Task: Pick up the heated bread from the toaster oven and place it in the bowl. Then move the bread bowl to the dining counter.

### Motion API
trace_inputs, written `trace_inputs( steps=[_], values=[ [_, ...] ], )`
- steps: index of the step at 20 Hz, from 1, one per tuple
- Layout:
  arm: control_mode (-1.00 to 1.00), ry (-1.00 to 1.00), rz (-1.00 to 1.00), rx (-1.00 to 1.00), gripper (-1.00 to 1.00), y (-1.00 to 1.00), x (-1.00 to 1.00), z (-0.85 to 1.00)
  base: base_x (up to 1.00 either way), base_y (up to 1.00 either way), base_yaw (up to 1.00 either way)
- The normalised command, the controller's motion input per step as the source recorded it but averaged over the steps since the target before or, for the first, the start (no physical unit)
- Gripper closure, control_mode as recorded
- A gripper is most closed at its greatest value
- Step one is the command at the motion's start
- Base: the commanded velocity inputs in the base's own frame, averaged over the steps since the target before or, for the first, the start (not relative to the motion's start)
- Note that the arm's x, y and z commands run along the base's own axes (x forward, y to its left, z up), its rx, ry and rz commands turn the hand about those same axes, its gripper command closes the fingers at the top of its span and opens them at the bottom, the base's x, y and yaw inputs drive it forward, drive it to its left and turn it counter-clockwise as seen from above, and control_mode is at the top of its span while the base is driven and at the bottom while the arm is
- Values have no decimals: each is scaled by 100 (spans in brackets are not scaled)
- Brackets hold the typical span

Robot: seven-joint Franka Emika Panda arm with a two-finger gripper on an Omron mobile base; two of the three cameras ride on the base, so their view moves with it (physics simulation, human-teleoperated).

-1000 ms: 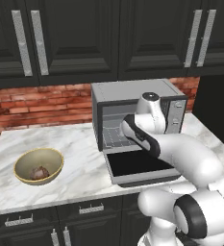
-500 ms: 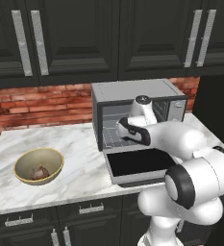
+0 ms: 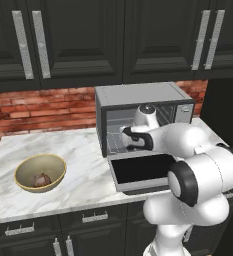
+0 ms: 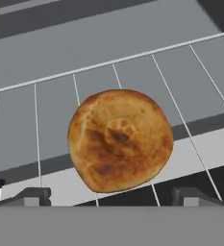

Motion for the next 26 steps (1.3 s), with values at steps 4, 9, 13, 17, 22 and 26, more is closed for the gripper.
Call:
trace_inputs(
  steps=[4, 9, 13, 17, 22, 26],
  values=[
    [-100, -12, -4, 0, -100, 0, 32, -14, 0, 0, 0],
    [-100, -9, -2, 0, -100, 0, 31, -12, 0, 0, 0],
    [-100, -3, 0, 0, -100, 0, 15, -14, 0, 0, 0],
    [-100, 0, 0, 0, 100, 0, 6, -3, 0, 0, 0],
    [-100, 0, 3, 1, 100, 0, -32, 0, 0, 0, 0],
    [-100, 0, 21, 5, 100, 0, -99, 22, 0, 0, 0]
  ],
)
